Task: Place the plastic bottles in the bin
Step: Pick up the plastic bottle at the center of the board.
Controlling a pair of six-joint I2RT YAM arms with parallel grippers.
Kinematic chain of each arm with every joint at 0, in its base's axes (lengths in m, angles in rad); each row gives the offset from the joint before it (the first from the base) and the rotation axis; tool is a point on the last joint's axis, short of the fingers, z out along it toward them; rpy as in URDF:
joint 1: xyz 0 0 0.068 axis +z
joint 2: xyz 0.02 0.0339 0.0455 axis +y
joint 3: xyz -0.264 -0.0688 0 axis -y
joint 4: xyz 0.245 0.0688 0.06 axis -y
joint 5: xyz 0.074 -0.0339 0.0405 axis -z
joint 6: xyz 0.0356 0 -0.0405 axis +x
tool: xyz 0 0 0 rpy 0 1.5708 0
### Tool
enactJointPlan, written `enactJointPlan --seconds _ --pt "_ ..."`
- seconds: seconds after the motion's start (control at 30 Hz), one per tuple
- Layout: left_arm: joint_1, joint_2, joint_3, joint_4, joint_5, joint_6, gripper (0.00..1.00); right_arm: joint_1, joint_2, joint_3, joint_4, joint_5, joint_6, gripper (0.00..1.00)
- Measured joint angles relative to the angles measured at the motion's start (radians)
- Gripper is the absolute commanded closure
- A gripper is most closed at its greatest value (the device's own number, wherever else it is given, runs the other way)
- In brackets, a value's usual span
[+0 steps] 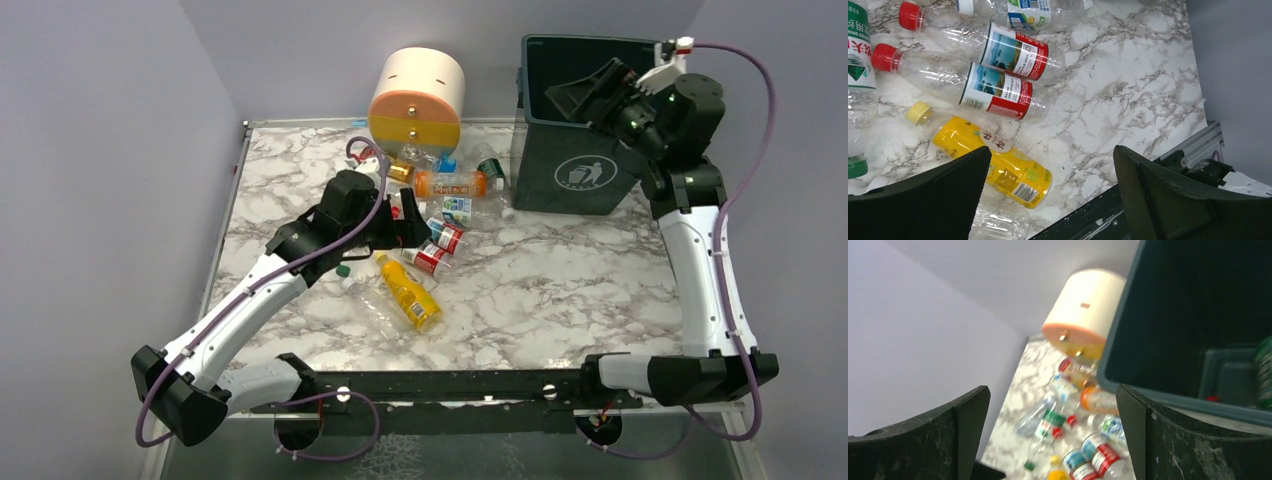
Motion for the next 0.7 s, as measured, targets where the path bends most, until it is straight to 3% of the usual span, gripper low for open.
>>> enactJointPlan --seconds 0.13,0.33,0.57,0.7 --pt "0.0 -0.024 0.002 -0.039 -0.021 -0.003 0.01 0.111 0.023 -0.037 -0.006 -0.064 0.002 0.0" --pt "0.0 -0.075 0.018 -0.072 -0.051 0.004 0.01 0.385 0.025 -0.053 -0.021 -0.078 -0.067 0.0" --pt "0.002 -0.182 0.034 -0.109 -0.102 0.003 0.01 0.713 0.01 -0.185 -0.091 0.022 -0.139 0.0" --pt "0.003 -0.264 0.035 -0.123 -0.122 -0.024 0.01 0.817 0.004 -0.324 -0.114 0.077 -0.149 0.02"
